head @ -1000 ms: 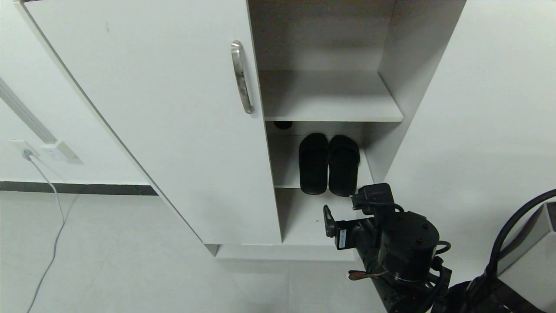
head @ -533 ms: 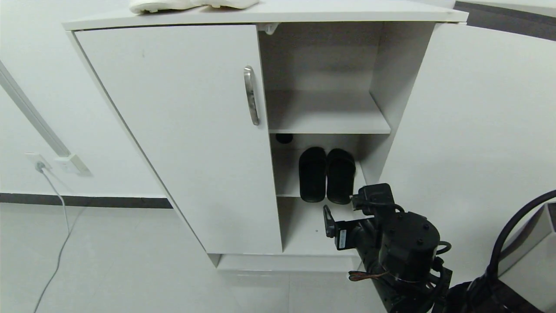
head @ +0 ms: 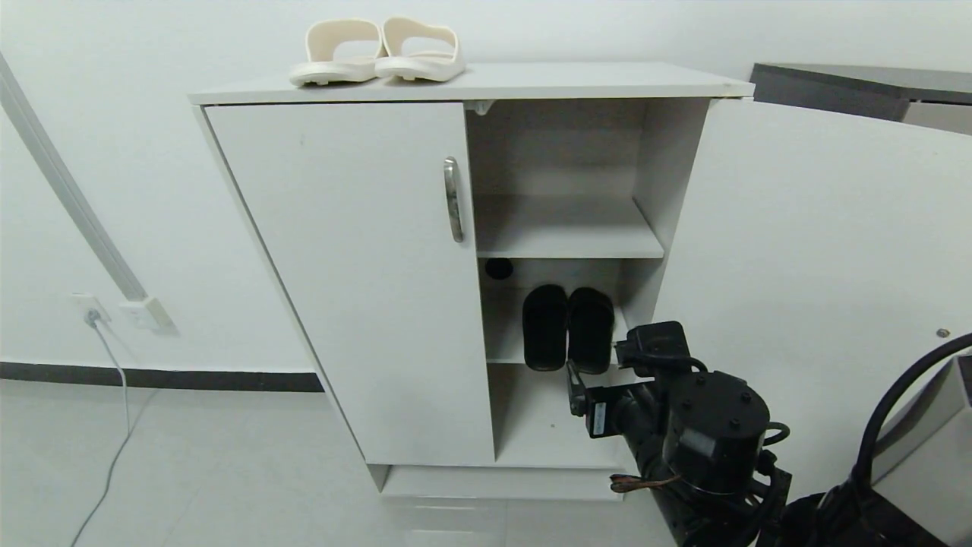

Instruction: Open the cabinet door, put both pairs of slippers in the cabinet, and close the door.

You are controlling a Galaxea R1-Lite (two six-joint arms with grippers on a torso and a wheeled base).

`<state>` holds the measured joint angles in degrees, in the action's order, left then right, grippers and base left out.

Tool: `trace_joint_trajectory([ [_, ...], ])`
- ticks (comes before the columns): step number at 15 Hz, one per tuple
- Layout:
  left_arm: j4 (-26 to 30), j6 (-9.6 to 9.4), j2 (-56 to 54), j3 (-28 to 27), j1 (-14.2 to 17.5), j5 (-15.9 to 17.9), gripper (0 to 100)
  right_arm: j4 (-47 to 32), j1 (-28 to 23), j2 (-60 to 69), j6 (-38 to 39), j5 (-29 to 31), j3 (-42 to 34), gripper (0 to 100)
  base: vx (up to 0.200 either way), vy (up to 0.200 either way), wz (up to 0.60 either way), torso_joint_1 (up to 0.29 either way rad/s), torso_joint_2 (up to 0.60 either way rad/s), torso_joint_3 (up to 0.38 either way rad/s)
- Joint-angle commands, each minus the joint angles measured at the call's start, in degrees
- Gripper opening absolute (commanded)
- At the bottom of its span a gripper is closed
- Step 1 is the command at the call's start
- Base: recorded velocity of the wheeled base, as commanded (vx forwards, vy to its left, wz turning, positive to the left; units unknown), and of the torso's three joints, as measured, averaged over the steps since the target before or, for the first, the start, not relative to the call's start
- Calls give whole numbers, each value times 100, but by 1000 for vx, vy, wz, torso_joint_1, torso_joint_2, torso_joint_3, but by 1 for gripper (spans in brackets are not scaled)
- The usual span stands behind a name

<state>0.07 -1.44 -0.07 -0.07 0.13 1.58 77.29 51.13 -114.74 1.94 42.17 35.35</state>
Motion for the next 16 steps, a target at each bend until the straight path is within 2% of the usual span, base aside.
trace_joint_trajectory([
  [1,1,3,7,-1,4,0,0,-3,-6,-22,0,-7,-2,100,0,200,0,-7,-46,7],
  [16,1,30,7,-1,4,0,0,102,-59,-5,-115,-218,-266,100,0,200,0,3,5,21],
])
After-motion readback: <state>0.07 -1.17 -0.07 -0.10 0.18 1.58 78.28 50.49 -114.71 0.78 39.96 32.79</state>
